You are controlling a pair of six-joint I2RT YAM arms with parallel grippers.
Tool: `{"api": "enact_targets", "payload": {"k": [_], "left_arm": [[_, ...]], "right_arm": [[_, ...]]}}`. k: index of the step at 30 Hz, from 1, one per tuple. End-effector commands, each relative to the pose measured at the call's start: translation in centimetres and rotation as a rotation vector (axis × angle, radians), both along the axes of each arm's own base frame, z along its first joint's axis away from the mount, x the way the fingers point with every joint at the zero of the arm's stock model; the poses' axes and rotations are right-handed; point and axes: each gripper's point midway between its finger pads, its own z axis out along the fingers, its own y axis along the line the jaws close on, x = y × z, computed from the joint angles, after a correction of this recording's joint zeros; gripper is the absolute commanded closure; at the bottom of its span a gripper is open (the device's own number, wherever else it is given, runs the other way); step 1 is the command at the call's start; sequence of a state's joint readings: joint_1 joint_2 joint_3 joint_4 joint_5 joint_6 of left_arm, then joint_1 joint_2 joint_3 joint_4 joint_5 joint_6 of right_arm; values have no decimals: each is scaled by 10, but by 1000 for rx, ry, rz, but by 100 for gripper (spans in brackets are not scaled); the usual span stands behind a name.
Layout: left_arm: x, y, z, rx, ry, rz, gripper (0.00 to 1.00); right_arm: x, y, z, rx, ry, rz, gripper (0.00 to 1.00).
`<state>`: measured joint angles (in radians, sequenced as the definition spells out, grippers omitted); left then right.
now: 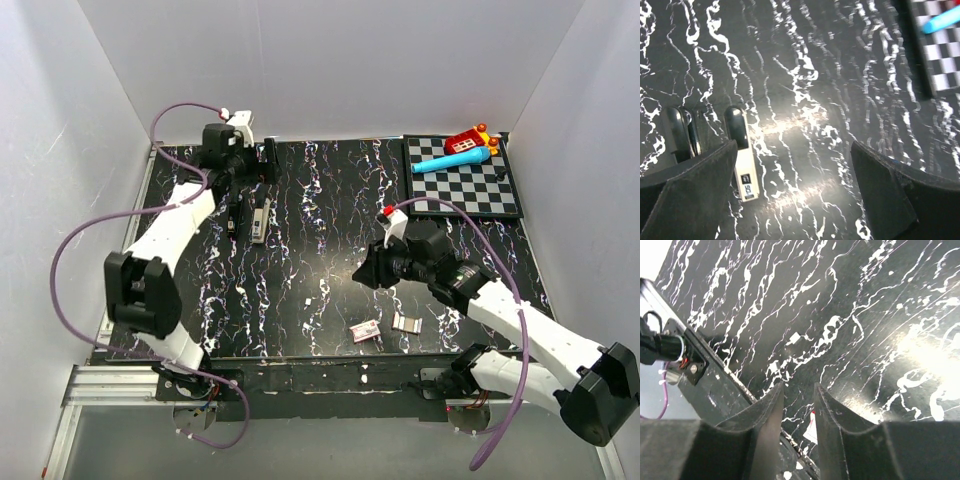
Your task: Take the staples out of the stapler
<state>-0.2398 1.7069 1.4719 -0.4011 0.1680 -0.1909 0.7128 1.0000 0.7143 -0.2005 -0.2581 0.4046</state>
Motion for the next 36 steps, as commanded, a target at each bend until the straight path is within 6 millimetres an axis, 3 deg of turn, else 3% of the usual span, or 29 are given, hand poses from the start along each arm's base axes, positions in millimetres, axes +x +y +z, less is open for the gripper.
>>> {"api": "enact_targets", "payload": {"k": [1,6,8,10,12,14,17,25,30,36], "left_arm": [[-23,-17,55,-117,-154,-78,2],[-49,-15,78,-156,-189,-92,2],[-52,-4,87,-212,-204,21,2],[-58,3,81,-287,-125,102,2],[-61,0,79,-258,-108,10,2],[-61,-1,62,-250,-41,8,2],[-76,-13,46,-280,6,-69,2],[-108,-27,52,-384,0,-138,2],[-131,-31,59,-256,-77,-143,2],[-162,-43,41,-165,-41,-193,2]], "right_arm": [[21,-14,30,-17,-80,-126,57],[40,-34,35,-96,-65,-287,43],[45,-40,43,-142,-87,-300,39],[51,-49,43,-198,-104,-337,34],[59,-59,41,-232,-123,-400,19],[62,-66,38,-251,-135,-433,7],[62,-70,36,-273,-127,-442,5],[54,-68,31,-261,-105,-411,6],[44,-59,15,-290,-38,-334,10],[27,-37,-2,-257,80,-233,17]]}}
